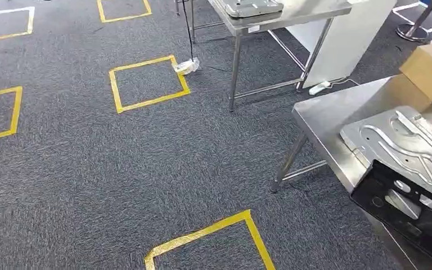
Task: Take the parts from the cabinet and place them on the table.
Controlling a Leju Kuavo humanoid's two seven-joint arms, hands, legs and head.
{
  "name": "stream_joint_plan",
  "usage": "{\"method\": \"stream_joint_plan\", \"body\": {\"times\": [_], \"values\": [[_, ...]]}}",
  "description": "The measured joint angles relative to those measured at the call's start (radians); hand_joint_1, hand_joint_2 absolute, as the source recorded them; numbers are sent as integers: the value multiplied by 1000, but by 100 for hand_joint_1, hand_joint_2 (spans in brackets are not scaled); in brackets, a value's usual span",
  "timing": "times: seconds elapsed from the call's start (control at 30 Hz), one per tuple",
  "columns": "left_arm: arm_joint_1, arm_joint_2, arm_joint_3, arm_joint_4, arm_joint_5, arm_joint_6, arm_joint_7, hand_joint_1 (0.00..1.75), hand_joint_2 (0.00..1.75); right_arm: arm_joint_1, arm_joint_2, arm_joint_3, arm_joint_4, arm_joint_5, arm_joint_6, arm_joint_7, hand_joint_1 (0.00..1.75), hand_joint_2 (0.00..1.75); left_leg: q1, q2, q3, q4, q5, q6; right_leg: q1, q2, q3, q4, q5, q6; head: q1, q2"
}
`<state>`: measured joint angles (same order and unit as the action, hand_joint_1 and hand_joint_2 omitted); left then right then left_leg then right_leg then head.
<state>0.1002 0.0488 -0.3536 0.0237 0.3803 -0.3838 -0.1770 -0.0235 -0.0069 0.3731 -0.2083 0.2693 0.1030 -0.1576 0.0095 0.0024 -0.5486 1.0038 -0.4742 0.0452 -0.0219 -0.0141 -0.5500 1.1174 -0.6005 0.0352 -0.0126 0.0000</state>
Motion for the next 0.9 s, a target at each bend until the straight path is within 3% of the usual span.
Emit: {"method": "stream_joint_plan", "body": {"times": [0.03,0.07,0.1,0.13,0.17,0.2,0.23,0.27,0.3,0.37,0.4,0.43,0.47,0.5,0.53,0.57,0.6,0.63,0.67,0.7,0.73,0.77,0.8,0.9], "values": [[-3,1,1,0,0,0,0,0,175,1,0,-3,4,0,-3,-3,0,0,-3,-12,-2,0,1,2,2,9,-41,85,-42,-1,0,0],[-3,1,2,0,0,0,0,0,175,3,0,-6,9,0,-5,-3,0,0,-7,-23,-3,0,1,3,2,12,-77,157,-67,-1,0,0],[-3,1,4,0,0,1,0,0,175,4,0,-8,13,0,-8,3,0,175,-10,-38,-3,1,1,3,2,13,-101,201,-71,-3,0,0],[-2,1,6,0,0,3,1,0,175,4,1,-11,17,0,-11,15,0,175,-12,-53,-2,2,0,4,3,13,-101,191,-47,-6,0,0],[-2,1,7,0,-2,6,3,0,175,4,1,-14,19,-3,-13,30,0,175,-13,-68,0,3,0,4,4,15,-81,141,-6,-11,0,0],[-3,0,8,0,-3,8,4,0,175,4,2,-17,21,-5,-12,50,0,175,-14,-83,2,4,0,4,7,22,-48,62,44,-16,0,0],[-4,0,9,0,-3,8,5,0,175,3,2,-20,22,-6,-12,60,0,175,-14,-97,4,5,-1,3,9,48,-11,-26,91,-24,0,0],[-4,-5,9,0,-4,8,6,0,0,4,2,-24,26,-6,-8,68,0,175,-10,-106,-2,6,-2,1,7,121,10,-77,95,-33,0,0],[-11,-3,10,0,-5,8,6,0,0,4,4,-26,29,-6,-5,68,0,175,-14,-118,-8,13,-2,-4,5,131,10,-99,96,-30,-2,0],[-7,-3,11,0,-8,0,6,0,0,-2,5,-28,29,-5,10,55,0,175,-3,-146,-17,7,5,-18,13,102,11,-96,95,-34,0,0],[-3,-1,12,0,-12,-8,5,0,175,-3,5,-28,29,-2,17,43,0,175,-3,-161,-22,4,8,-25,13,87,15,-103,98,-37,0,0],[-1,2,12,0,-15,-16,4,0,175,-4,8,-28,29,0,24,34,0,175,-6,-153,-19,12,2,-28,-3,69,24,-119,106,-47,-2,0],[-1,3,12,0,-18,-22,2,0,175,-1,8,-27,30,1,28,29,0,175,-10,-90,-30,38,-17,-30,3,54,32,-128,106,-51,-2,0],[-1,8,12,0,-21,-26,2,0,175,2,8,-27,30,3,31,22,0,175,-9,-48,-59,97,-56,-35,5,36,36,-130,105,-57,-6,0],[-3,12,13,0,-22,-31,1,0,175,4,8,-27,31,5,32,21,0,175,-5,-26,-100,177,-97,-40,7,18,36,-129,103,-59,-5,0],[-4,15,13,0,-22,-31,1,0,175,6,8,-27,33,6,33,20,0,175,-2,-17,-141,256,-128,-45,9,-1,37,-128,101,-59,-6,0],[-4,18,14,0,-22,-31,0,0,175,5,8,-27,34,8,34,20,0,175,3,-14,-166,305,-140,-50,9,-17,37,-127,98,-58,-5,0],[-3,20,14,0,-22,-32,0,0,175,5,8,-27,35,9,36,19,0,175,6,-11,-169,311,-129,-53,9,-31,38,-126,95,-56,-6,0],[-1,23,14,0,-23,-33,0,0,175,4,8,-27,35,10,38,17,0,175,10,-7,-147,269,-96,-56,9,-46,41,-125,92,-54,-6,0],[-1,25,14,0,-24,-33,0,0,175,3,8,-27,35,11,41,17,0,175,12,0,-101,186,-51,-58,7,-58,45,-123,87,-50,-6,0],[-1,27,15,0,-24,-33,0,0,175,2,8,-27,35,12,42,18,0,175,13,20,-41,80,-6,-58,6,-71,51,-120,81,-45,-6,0],[-2,27,15,0,-25,-34,0,0,175,1,8,-27,35,12,42,21,0,175,12,66,-9,15,-5,-58,9,-80,57,-117,76,-39,-5,0],[-2,29,16,0,-26,-34,0,0,175,1,7,-27,35,12,42,27,0,175,3,62,-4,13,-8,-49,15,-90,56,-114,70,-30,-5,0],[3,29,18,0,-27,-32,2,0,175,-11,7,-28,35,7,40,39,0,175,-5,33,-18,16,-8,-33,13,-108,65,-119,71,-16,-4,0]]}}
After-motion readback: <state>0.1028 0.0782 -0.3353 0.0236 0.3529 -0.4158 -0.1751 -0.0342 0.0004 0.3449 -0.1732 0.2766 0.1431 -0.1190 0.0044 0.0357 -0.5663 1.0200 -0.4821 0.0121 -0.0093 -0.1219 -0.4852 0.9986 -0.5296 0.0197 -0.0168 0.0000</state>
